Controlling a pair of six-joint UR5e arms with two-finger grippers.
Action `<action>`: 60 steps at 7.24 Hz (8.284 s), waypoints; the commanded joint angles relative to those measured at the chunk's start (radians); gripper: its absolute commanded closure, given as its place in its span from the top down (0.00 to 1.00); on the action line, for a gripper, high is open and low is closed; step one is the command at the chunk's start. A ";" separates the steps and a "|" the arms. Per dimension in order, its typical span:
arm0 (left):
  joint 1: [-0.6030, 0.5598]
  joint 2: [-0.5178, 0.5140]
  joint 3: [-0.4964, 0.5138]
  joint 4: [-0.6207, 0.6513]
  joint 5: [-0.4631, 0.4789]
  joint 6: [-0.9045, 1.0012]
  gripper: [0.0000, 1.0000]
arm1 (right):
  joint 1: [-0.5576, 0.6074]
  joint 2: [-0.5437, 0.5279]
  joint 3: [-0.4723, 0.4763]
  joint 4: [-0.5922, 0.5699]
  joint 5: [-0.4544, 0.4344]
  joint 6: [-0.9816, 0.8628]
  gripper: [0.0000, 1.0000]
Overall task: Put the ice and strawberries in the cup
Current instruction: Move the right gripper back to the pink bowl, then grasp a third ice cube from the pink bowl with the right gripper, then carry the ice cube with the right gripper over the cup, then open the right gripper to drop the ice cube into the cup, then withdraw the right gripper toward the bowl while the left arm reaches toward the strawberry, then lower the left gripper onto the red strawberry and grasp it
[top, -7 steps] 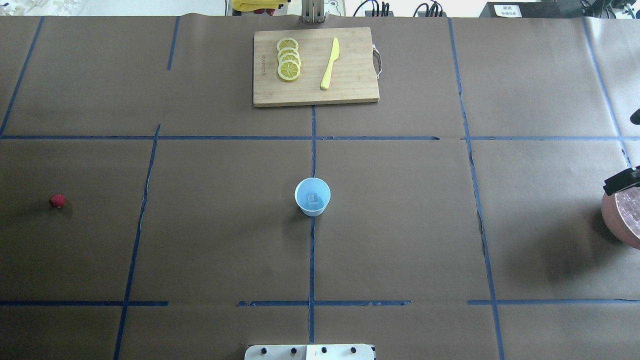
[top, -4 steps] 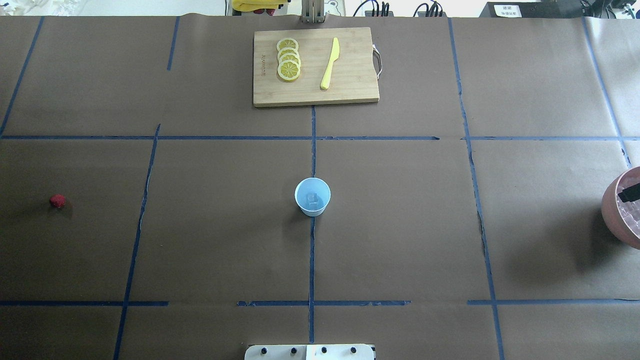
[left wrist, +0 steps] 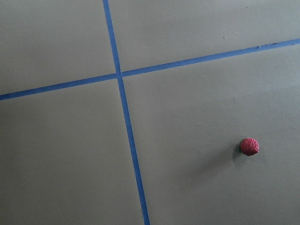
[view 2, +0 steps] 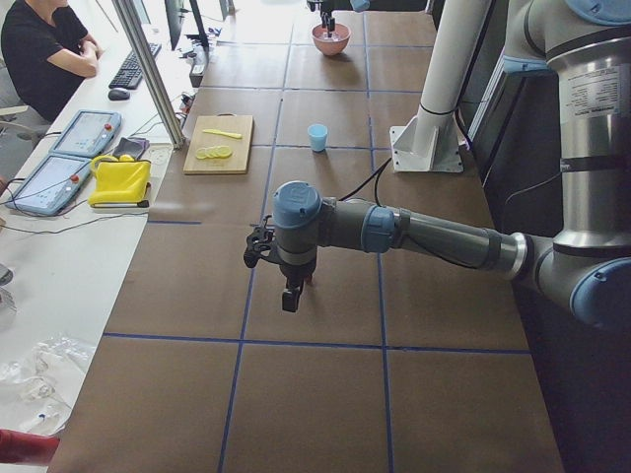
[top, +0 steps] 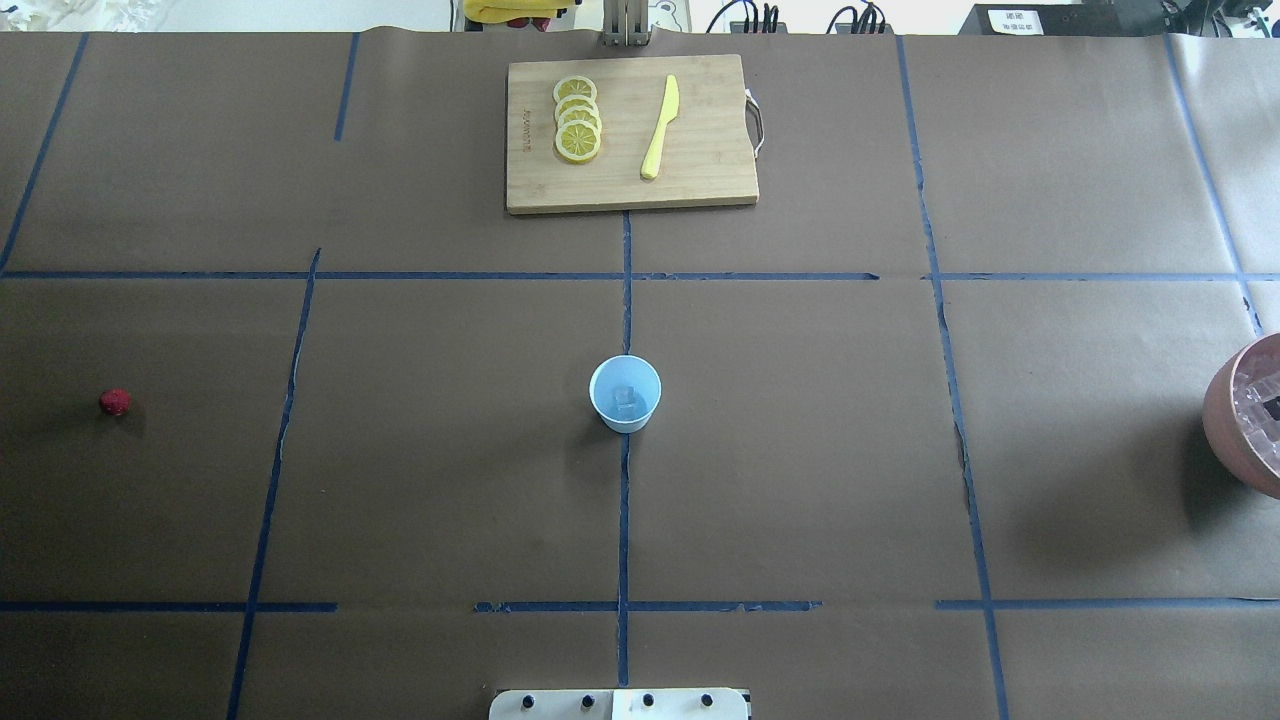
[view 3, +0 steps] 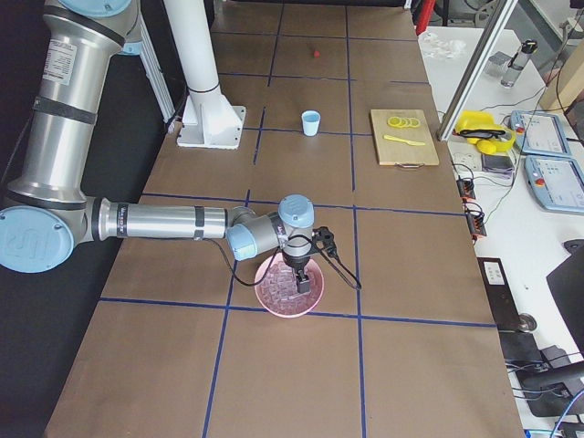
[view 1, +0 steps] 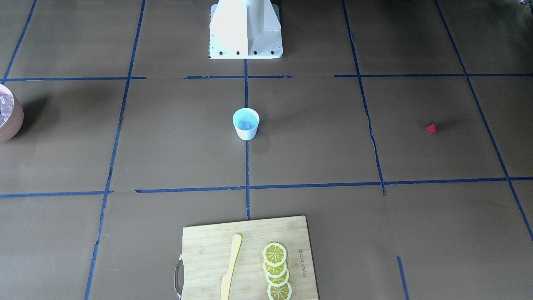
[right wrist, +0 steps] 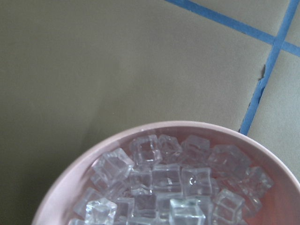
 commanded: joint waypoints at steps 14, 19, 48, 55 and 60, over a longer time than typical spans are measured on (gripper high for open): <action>-0.001 0.001 -0.011 0.000 0.000 -0.001 1.00 | -0.006 0.026 -0.047 0.000 -0.002 0.009 0.71; -0.001 0.001 -0.010 -0.002 0.000 0.000 1.00 | -0.004 0.021 -0.026 0.005 -0.001 0.004 0.00; 0.335 -0.005 0.081 -0.350 0.014 -0.372 1.00 | -0.299 0.405 0.309 -0.288 -0.059 0.860 0.99; 0.626 -0.056 0.263 -0.689 0.262 -0.879 1.00 | -0.225 0.302 0.303 -0.281 -0.057 0.681 0.99; 0.649 -0.082 0.299 -0.689 0.276 -0.879 0.85 | -0.227 0.302 0.303 -0.279 -0.057 0.681 0.99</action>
